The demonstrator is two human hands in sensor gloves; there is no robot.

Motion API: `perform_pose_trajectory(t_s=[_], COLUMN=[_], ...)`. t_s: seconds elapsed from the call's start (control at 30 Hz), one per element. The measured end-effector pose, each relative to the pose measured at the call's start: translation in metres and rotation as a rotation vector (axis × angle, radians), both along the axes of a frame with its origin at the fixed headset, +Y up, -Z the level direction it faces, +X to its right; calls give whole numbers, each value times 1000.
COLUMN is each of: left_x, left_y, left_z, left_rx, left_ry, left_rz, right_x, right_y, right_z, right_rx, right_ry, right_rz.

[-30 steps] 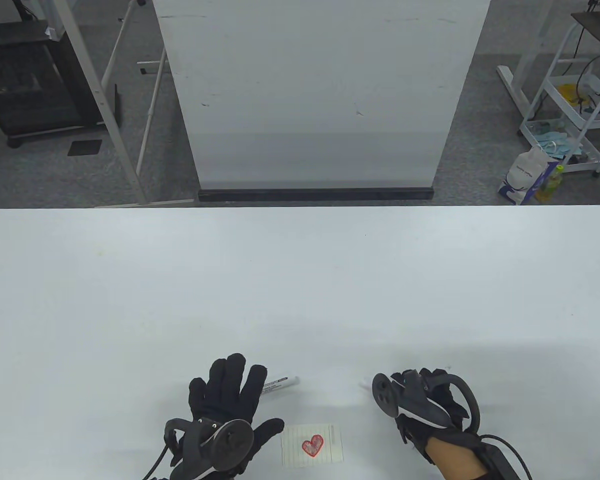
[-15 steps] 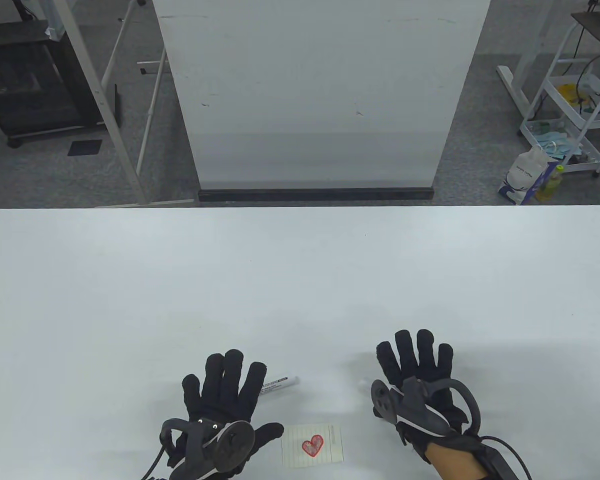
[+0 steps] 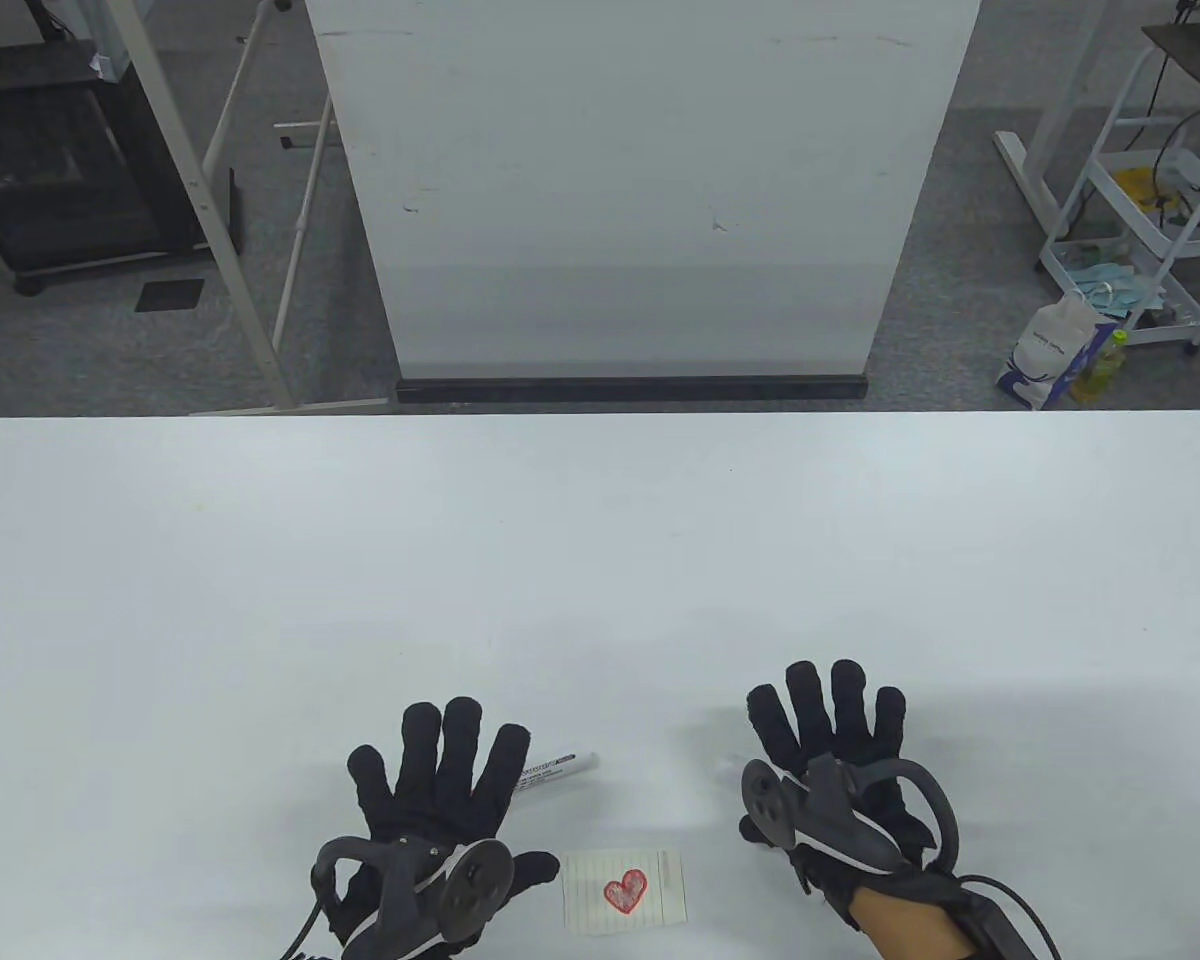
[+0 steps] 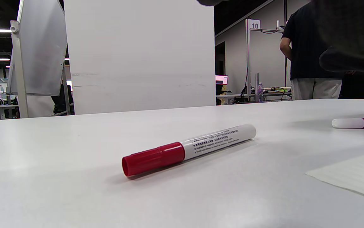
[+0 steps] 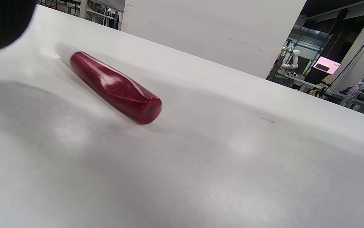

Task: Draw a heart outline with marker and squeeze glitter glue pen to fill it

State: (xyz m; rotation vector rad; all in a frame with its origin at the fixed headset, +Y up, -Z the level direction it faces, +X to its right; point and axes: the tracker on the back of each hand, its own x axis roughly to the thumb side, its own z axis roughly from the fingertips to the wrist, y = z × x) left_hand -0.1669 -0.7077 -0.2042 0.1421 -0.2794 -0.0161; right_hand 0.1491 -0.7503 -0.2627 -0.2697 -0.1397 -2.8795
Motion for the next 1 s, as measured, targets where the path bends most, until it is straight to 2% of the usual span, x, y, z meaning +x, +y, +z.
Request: perform_pose_trajectory(t_s=[1.0], left_x=[3], left_y=[-3], left_z=[-3], left_rx=[-99], left_ry=[4], left_rz=[-37], right_x=[-2], right_y=[-1], right_z=[2], right_rx=[-92], right_ry=[-20], right_rz=[-19])
